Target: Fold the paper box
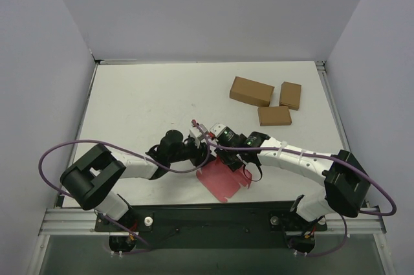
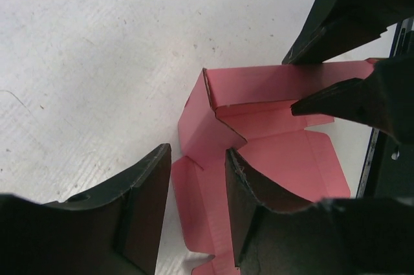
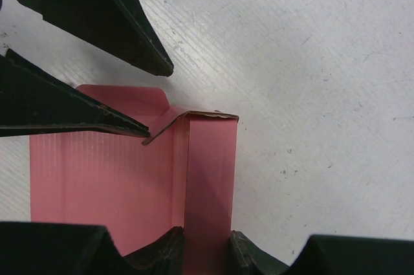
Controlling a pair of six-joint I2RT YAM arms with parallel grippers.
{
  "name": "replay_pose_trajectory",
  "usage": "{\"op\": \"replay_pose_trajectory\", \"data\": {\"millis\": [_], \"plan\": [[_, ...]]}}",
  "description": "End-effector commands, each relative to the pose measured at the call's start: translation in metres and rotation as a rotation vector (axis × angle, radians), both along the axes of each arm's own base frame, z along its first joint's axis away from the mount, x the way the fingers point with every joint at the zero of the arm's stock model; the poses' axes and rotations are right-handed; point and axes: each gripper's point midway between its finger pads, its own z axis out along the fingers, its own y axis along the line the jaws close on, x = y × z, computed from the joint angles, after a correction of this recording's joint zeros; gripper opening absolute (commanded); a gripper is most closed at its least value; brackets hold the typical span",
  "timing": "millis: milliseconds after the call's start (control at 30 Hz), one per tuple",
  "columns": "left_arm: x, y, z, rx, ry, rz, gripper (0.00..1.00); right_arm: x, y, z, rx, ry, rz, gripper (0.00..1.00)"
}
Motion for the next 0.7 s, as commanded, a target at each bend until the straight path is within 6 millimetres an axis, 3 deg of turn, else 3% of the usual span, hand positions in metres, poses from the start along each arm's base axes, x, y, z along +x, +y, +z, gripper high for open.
{"op": "replay_pose_trajectory", "data": {"millis": [0, 667], "plan": [[0.009, -0.016, 0.025, -0.08, -0.12, -0.033, 0.49, 0.002, 0.003, 0.005, -0.004, -0.014, 0.008, 0.17], [0.017, -0.034, 0.032, -0.174, -0.24, -0.026, 0.48, -0.004, 0.009, 0.006, 0.064, 0.01, 0.017, 0.17]]}}
